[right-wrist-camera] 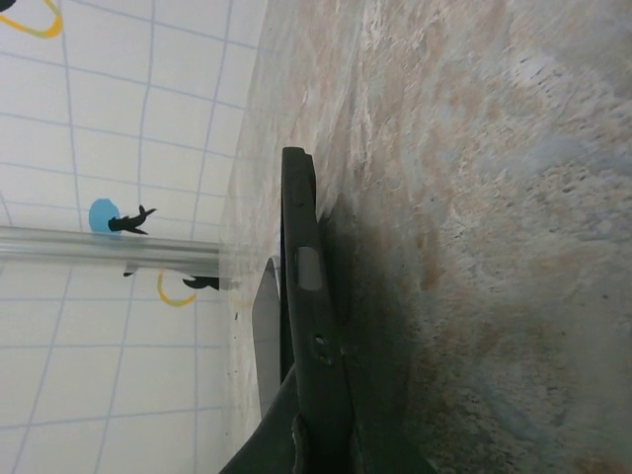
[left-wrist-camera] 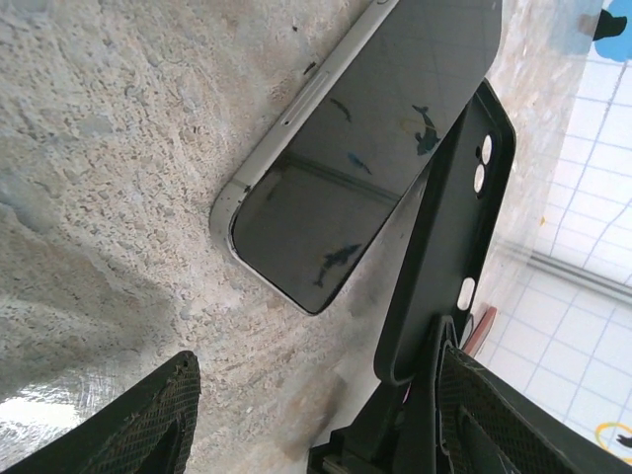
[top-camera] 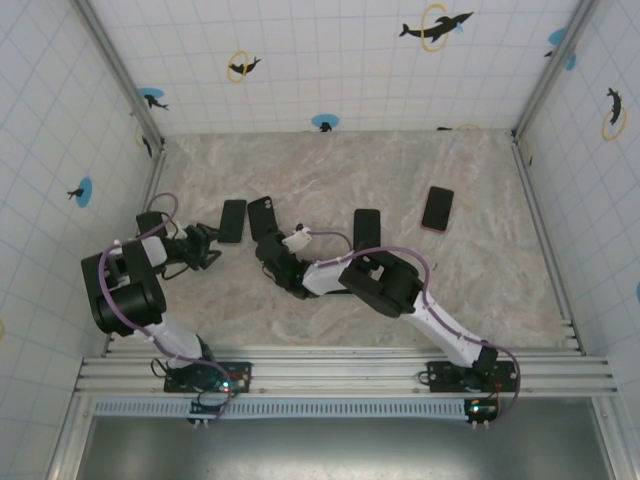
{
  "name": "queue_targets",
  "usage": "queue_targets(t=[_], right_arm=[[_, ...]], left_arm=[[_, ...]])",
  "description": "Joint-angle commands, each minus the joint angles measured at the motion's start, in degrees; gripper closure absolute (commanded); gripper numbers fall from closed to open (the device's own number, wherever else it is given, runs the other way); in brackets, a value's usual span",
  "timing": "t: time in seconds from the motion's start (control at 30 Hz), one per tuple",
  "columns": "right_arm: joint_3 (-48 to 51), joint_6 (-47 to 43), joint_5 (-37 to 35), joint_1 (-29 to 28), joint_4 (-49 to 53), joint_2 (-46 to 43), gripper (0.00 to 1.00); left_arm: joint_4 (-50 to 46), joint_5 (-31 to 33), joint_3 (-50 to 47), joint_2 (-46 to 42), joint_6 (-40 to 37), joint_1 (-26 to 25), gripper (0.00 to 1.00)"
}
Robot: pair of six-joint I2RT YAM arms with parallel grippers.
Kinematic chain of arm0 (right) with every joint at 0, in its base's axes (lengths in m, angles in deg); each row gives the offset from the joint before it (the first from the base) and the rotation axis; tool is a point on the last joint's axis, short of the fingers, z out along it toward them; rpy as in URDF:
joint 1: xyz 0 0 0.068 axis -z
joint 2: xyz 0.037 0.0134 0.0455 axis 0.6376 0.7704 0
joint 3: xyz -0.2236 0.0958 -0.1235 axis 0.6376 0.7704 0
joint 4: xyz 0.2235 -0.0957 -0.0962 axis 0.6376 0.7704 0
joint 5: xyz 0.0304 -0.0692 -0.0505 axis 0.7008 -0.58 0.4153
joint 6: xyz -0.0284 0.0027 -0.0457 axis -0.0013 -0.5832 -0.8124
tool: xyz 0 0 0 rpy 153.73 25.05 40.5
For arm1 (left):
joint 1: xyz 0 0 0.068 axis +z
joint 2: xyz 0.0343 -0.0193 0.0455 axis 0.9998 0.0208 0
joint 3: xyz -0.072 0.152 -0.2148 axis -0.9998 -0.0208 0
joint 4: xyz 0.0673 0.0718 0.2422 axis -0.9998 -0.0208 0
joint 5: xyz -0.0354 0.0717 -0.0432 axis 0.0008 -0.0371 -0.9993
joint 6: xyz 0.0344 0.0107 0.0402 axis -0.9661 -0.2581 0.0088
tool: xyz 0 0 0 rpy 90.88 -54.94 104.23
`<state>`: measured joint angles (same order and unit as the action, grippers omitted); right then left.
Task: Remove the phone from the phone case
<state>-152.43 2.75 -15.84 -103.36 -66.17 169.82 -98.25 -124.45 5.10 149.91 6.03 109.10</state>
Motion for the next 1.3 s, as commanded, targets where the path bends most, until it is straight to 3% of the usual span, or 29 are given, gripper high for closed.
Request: queue_targets(t=[0.0, 0.33, 0.5, 0.77, 1.0, 1.17, 1.2, 1.27], right_arm=[[-2.0, 0.7, -1.4, -0.3, 1.0, 1.9, 0.83], [-0.5, -15.1, 0.8, -0.8, 6.9, -4.1, 0.49], [-0.8, -23.1, 1.2, -1.6, 10.2, -6.8, 0.40], [-2.8, -33.1, 1.0, -2.6, 16.5, -9.2, 0.32], [1.1, -42.4, 0.4, -2.5, 16.8, -15.2, 0.27], [11.8, -55.0, 8.9, -1.3, 13.4, -24.9, 0.24], [13.9, -57.6, 10.7, -0.9, 13.7, -27.3, 0.16], [19.2, -65.6, 16.5, 0.5, 14.0, -32.8, 0.13]], left_arm=[[-0.5, -0.6, -0.3, -1.2, 0.4, -0.3, 0.34], [0.1, -1.2, 0.5, -1.8, 0.8, -0.6, 0.34], [0.1, -1.1, 1.2, -2.2, 0.8, -0.7, 0.33], [0.1, -0.9, 2.0, -3.1, 1.0, -1.1, 0.33], [0.0, -0.8, 2.1, -4.8, 0.9, -1.2, 0.32], [-1.3, -0.4, 2.0, -8.5, 0.6, -2.4, 0.30], [-1.6, -0.4, 1.8, -9.4, 0.4, -2.7, 0.28], [-2.3, -0.2, 1.6, -11.4, -0.2, -3.4, 0.28]])
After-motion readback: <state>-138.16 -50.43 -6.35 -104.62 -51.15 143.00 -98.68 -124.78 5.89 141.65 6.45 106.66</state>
